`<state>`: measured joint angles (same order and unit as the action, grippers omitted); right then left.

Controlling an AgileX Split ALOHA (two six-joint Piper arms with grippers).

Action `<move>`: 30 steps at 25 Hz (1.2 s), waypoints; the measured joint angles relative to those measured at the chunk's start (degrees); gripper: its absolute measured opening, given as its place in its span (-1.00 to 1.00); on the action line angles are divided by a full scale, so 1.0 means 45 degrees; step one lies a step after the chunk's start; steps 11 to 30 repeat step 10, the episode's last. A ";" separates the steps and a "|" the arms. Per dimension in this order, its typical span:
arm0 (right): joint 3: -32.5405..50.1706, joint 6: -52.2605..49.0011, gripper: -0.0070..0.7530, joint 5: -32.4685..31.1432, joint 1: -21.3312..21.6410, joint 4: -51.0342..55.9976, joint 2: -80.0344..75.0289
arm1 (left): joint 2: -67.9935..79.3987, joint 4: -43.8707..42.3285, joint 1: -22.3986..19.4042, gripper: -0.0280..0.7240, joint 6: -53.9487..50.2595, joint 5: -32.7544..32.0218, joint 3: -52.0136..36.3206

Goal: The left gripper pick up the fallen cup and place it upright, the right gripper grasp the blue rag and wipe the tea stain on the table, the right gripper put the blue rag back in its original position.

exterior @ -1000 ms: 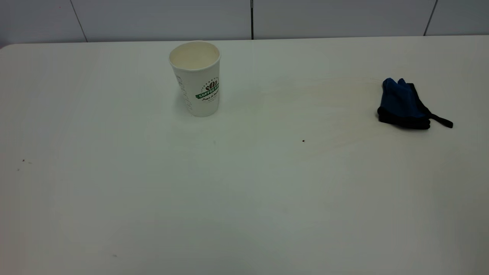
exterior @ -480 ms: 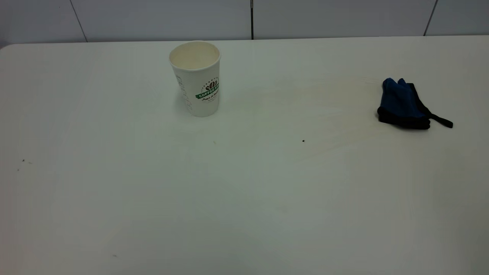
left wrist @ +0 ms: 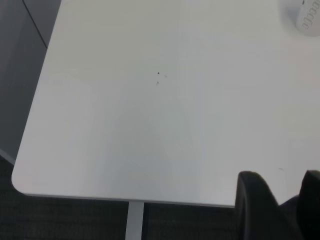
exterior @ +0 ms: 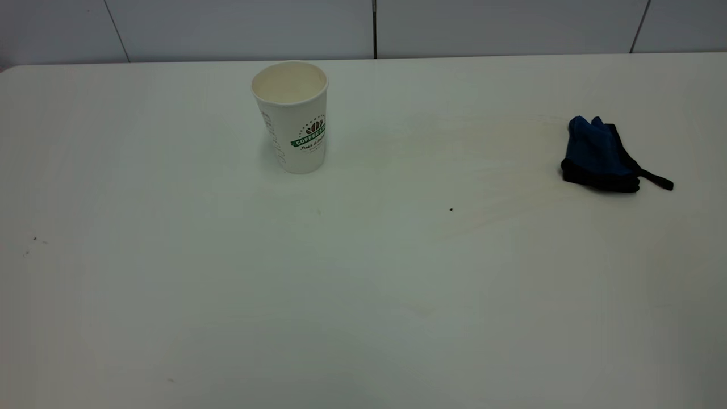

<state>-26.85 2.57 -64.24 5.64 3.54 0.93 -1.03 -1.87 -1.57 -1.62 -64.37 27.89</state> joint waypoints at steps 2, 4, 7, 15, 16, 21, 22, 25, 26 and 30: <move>0.0000 0.0000 -0.03 0.0000 0.0000 0.0000 0.0000 | 0.0000 0.0000 0.0000 -0.28 0.0000 0.0000 0.0000; 0.0000 0.0000 -0.11 0.0000 0.0000 0.0000 0.0000 | 0.0000 0.0000 0.0000 -0.28 0.0000 0.0000 0.0000; 0.0000 0.0000 -0.23 0.0000 0.0000 0.0000 0.0000 | 0.0000 0.0000 0.0000 -0.28 0.0000 0.0000 0.0000; 0.0000 0.0000 -0.34 0.0000 0.0000 0.0000 0.0000 | 0.0000 0.0000 0.0000 -0.28 0.0000 0.0000 0.0000; 0.0000 0.0000 -0.34 0.0000 0.0000 0.0000 0.0000 | 0.0000 0.0000 0.0000 -0.28 0.0000 0.0000 0.0000; 0.0000 0.0000 -0.34 0.0000 0.0000 0.0000 0.0000 | 0.0000 0.0000 0.0000 -0.28 0.0000 0.0000 0.0000; 0.0000 0.0000 -0.34 0.0000 0.0000 0.0000 0.0000 | 0.0000 0.0000 0.0000 -0.28 0.0000 0.0000 0.0000; 0.0000 0.0000 -0.34 0.0000 0.0000 0.0000 0.0000 | 0.0000 0.0000 0.0000 -0.28 0.0000 0.0000 0.0000; 0.0000 0.0000 -0.34 0.0000 0.0000 0.0000 0.0000 | 0.0000 0.0000 0.0000 -0.28 0.0000 0.0000 0.0000; 0.0000 0.0000 -0.34 0.0000 0.0000 0.0000 0.0000 | 0.0000 0.0000 0.0000 -0.28 0.0000 0.0000 0.0000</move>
